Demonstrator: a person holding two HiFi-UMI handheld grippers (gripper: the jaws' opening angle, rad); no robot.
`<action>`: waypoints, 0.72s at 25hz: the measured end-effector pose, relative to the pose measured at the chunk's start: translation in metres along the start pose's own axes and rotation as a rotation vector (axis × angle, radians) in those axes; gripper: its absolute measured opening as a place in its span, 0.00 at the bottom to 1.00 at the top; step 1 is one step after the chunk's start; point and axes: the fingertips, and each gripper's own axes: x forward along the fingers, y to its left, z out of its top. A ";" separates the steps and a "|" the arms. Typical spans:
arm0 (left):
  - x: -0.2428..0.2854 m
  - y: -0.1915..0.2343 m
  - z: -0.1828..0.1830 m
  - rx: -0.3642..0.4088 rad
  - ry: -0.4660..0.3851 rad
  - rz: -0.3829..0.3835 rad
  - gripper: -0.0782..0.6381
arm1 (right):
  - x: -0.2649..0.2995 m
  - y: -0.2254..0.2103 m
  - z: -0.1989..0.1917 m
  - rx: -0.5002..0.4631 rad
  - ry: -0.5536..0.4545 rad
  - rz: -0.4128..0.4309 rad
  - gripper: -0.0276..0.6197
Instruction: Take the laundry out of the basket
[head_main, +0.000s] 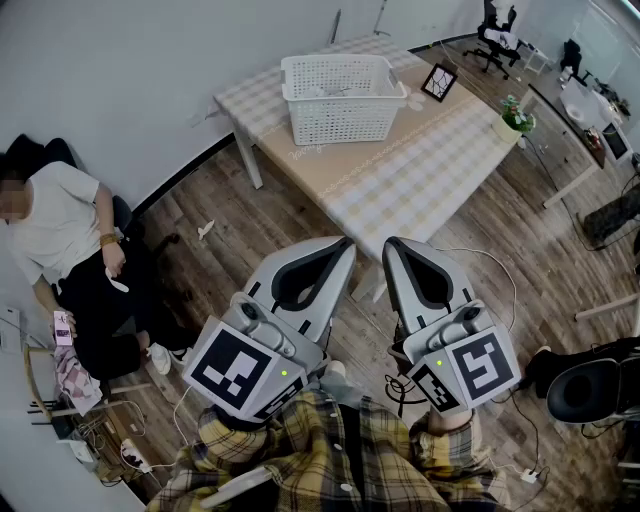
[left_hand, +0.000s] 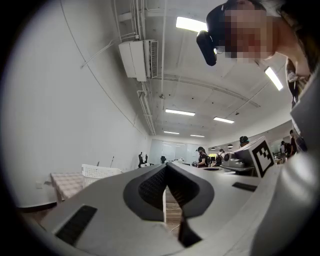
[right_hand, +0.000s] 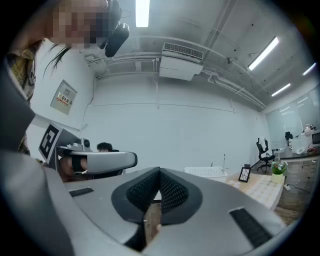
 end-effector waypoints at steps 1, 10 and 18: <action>0.001 -0.001 0.001 0.001 0.001 0.000 0.13 | -0.001 -0.001 0.001 0.000 0.000 0.002 0.03; 0.006 -0.006 0.003 0.010 -0.002 0.022 0.13 | -0.007 -0.007 0.004 -0.004 -0.003 0.016 0.03; 0.006 -0.015 -0.003 0.019 -0.005 0.069 0.13 | -0.025 -0.016 0.002 -0.010 -0.012 0.030 0.04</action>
